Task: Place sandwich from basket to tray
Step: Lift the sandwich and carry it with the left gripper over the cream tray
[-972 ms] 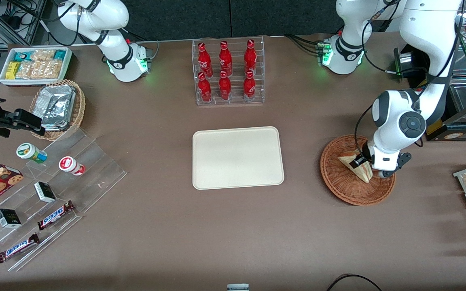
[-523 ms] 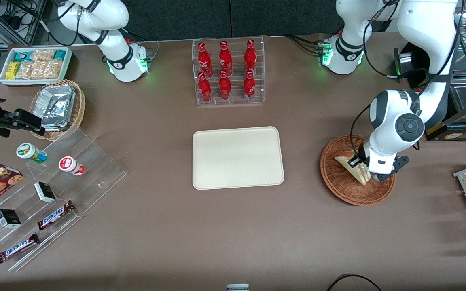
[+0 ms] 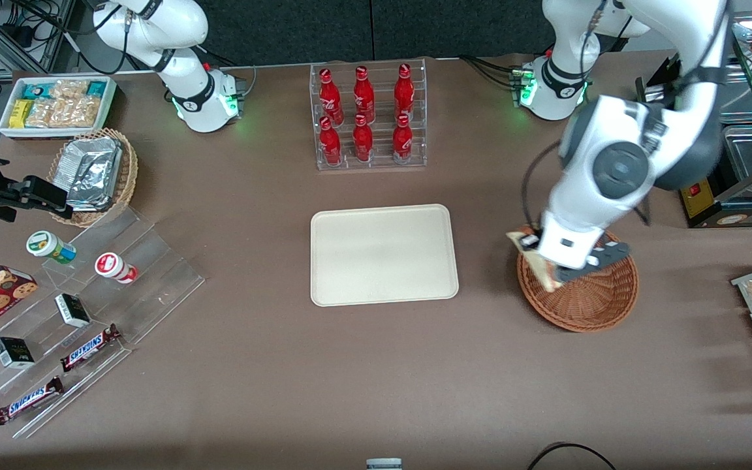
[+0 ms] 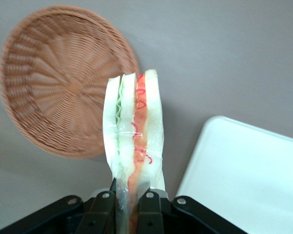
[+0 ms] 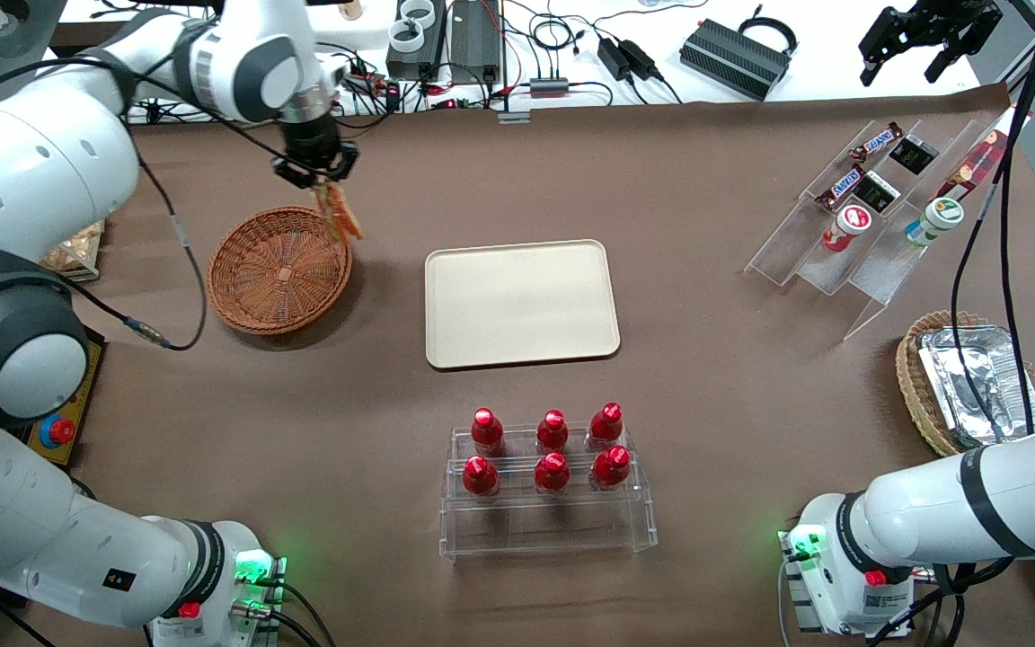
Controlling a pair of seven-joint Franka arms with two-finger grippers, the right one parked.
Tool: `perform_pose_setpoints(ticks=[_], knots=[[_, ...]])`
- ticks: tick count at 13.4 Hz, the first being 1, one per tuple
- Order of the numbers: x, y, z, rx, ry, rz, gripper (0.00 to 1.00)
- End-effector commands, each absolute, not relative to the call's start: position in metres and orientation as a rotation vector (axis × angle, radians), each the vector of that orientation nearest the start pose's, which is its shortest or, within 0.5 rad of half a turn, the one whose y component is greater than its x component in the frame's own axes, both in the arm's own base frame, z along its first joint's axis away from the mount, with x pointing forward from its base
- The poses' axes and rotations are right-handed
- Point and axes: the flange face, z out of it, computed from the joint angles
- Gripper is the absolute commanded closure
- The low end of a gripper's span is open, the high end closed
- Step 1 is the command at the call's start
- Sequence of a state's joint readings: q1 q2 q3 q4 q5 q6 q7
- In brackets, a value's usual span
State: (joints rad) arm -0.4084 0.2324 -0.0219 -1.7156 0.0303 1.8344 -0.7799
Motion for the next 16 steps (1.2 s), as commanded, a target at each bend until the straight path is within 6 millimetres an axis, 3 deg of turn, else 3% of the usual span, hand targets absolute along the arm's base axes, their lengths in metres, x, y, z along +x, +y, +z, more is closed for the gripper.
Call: perform_pose_setpoints(ticks=[1, 4, 9, 12, 16], knots=[[0.558, -0.330, 0.422, -3.013, -0.478, 0.093, 1.00], [0.545, -0.416, 0.383, -3.009, -0.412, 0.093, 1.00], [0.501, -0.501, 0.318, -3.002, -0.232, 0.091, 1.00], [0.477, -0.531, 0.297, -3.011, -0.112, 0.066, 1.00], [0.476, -0.538, 0.280, -3.037, 0.024, 0.030, 1.00]])
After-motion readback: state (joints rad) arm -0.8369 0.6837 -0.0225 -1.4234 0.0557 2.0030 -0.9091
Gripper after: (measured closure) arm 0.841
